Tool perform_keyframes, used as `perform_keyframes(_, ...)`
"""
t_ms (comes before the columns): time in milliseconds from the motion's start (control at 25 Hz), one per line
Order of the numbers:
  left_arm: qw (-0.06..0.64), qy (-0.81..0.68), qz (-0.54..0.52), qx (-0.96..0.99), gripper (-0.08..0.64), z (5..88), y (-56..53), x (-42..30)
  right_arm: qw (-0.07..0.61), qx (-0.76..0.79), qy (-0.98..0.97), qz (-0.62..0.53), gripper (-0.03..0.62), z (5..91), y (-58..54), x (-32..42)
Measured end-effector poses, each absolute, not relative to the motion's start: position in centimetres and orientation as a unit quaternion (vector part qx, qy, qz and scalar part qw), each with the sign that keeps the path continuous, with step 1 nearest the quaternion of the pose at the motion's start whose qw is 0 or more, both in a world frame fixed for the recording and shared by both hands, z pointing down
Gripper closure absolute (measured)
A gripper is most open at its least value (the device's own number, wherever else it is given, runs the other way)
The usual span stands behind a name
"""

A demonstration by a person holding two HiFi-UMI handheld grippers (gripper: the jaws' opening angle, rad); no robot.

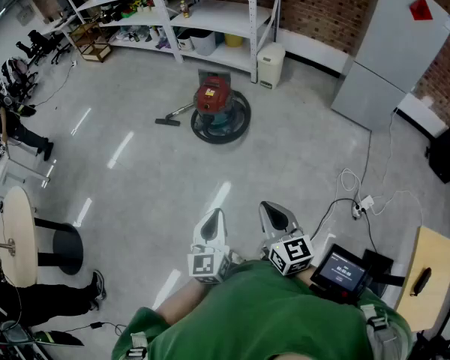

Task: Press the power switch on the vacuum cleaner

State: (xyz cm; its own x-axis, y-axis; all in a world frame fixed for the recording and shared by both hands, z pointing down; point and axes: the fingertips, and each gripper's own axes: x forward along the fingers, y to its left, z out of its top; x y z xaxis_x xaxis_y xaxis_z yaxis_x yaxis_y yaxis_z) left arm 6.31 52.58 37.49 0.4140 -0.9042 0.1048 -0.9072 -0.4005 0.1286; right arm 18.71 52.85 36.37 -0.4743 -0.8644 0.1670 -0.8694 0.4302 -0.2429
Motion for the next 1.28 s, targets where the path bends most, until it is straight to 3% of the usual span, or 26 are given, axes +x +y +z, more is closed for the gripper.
perform_keyframes(720,0.083,-0.545,0.004,0.834,0.552,37.7,52.6,5.3,-0.010,0.512,-0.846,0.146,0.591,36.5,52.6,18.4)
perform_keyframes(1280,0.091,-0.552,-0.012,0.829,0.552,37.4,51.7,-0.7,-0.008,0.503,-0.854,0.133,0.591,36.2,51.3,12.3)
